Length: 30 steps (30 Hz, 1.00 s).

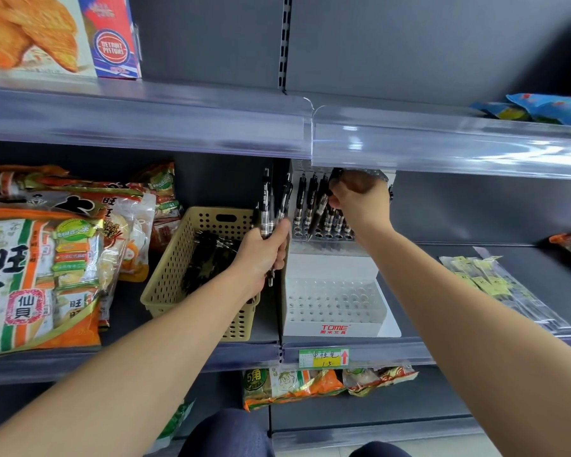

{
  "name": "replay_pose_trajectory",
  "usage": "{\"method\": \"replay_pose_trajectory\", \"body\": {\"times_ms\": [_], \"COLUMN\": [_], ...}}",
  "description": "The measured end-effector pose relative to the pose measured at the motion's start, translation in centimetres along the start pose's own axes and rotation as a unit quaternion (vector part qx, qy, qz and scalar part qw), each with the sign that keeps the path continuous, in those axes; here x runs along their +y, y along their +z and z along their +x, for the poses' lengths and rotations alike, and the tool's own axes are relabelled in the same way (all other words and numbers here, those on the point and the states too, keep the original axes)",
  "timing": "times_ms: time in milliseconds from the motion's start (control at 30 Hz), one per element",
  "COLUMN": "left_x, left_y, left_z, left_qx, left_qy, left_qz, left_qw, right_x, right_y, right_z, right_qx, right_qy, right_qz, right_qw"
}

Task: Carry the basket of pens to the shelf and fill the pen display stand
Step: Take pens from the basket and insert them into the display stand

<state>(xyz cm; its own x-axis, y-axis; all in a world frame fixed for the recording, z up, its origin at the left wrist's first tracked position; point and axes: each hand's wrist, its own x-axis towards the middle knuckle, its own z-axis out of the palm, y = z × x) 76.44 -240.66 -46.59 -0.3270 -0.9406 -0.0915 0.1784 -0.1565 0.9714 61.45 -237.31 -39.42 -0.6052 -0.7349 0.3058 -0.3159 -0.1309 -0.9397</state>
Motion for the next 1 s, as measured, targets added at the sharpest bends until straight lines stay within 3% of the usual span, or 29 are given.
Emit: {"method": "replay_pose_trajectory", "body": {"times_ms": [567,1000], "left_x": [-0.4,-0.1], "left_y": [-0.1,-0.5], "left_z": [0.0,0.0], "left_qx": [-0.031,-0.022], "left_qy": [0.029,0.022], "left_qz": [-0.01,-0.017], "left_qw": [0.999,0.999], "right_x": [-0.1,0.8], "right_y": [0.9,1.5], "right_z": [0.3,-0.6], "right_qx": [0.059,0.021], "right_qy": [-0.133,-0.112], "right_qz": [-0.203,-0.286], "right_qw": [0.968,0.951]}}
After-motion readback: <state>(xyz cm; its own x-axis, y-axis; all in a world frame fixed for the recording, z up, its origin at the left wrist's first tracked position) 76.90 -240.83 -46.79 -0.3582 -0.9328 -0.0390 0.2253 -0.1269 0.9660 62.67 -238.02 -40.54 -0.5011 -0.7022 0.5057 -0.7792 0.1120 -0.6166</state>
